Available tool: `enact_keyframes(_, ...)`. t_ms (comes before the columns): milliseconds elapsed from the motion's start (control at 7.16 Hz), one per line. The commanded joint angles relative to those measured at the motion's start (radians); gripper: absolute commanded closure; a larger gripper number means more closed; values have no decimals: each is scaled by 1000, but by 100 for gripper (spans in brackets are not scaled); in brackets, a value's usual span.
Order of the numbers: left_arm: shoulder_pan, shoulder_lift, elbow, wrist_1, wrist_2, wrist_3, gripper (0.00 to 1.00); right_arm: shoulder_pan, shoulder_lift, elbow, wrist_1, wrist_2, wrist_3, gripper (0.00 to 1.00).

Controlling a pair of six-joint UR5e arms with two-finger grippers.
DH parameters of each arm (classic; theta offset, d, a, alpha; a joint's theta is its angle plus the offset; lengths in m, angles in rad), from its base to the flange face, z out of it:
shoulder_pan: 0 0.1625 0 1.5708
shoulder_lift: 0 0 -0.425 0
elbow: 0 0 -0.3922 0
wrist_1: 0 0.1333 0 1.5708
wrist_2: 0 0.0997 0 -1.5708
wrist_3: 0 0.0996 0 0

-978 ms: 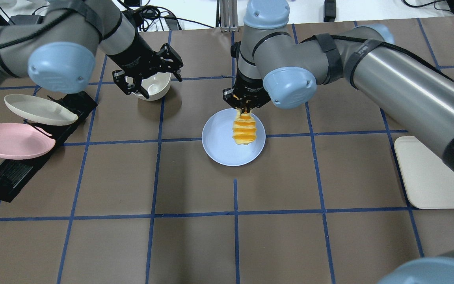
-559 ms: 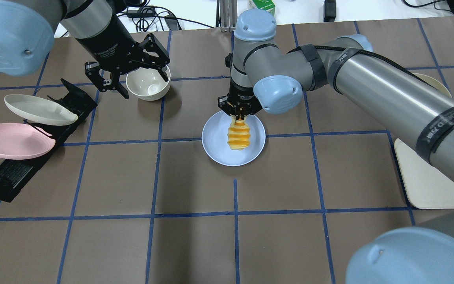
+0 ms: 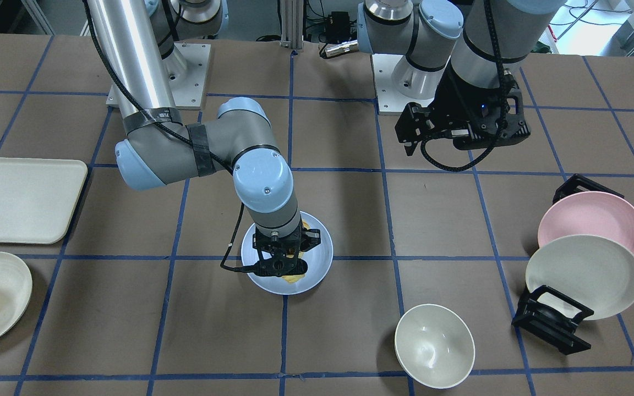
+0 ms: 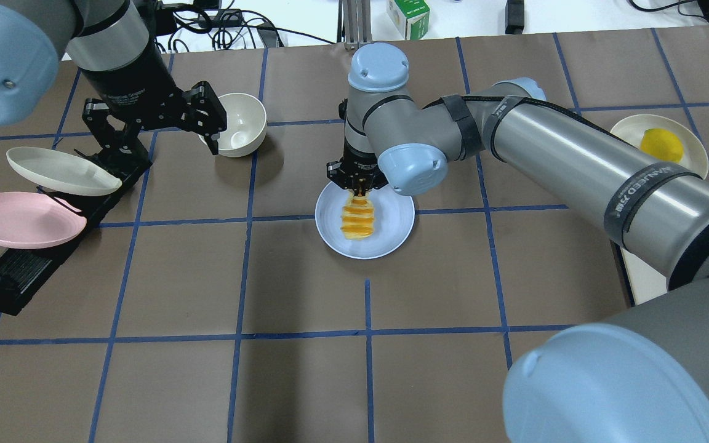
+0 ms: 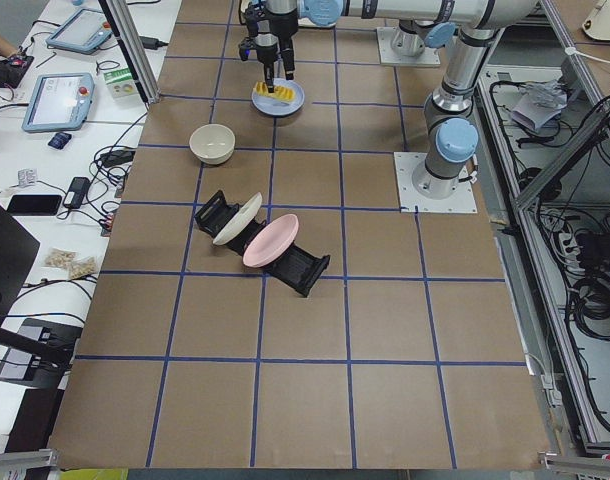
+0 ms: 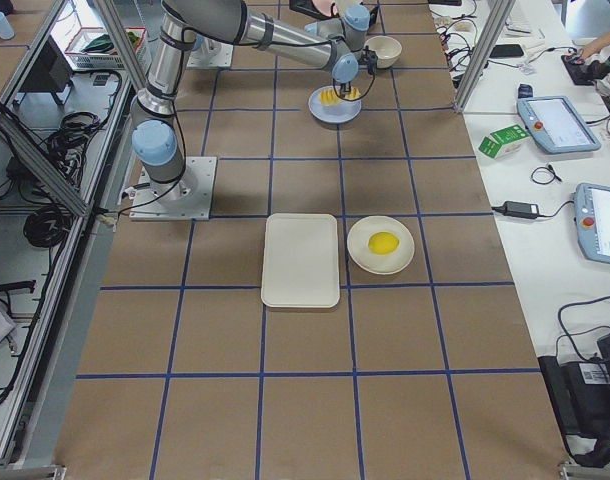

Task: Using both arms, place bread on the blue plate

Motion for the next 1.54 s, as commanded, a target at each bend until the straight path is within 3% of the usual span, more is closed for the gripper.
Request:
enact_keyframes(0,-4,49,-18,-67,13,-5,0,11,1,4,65,3,22,79)
enact_keyframes(140,-3,78,-69,-47,12,-17,0,28,-1,3,76,-6,27,70)
enact_keyframes(279,-1,78,-81,47,10,-10,0,29,-1,3,66,-9,27,21)
enact_keyframes(419,0,68,-84,177,-28,1,0,29,-1,1,62,-6,25,0)
enact_keyframes(978,9,55,-66,214,-47,18,0,-6,-14,-14,61,-23,2,0)
enact_keyframes(1257,9,55,-66,214,-50,18,0,-132,-127,-4,71,-61,-73,0)
enact_keyframes(1397,11,54,-67,214,-48,18,0,-197,-208,6,131,-63,-76,0)
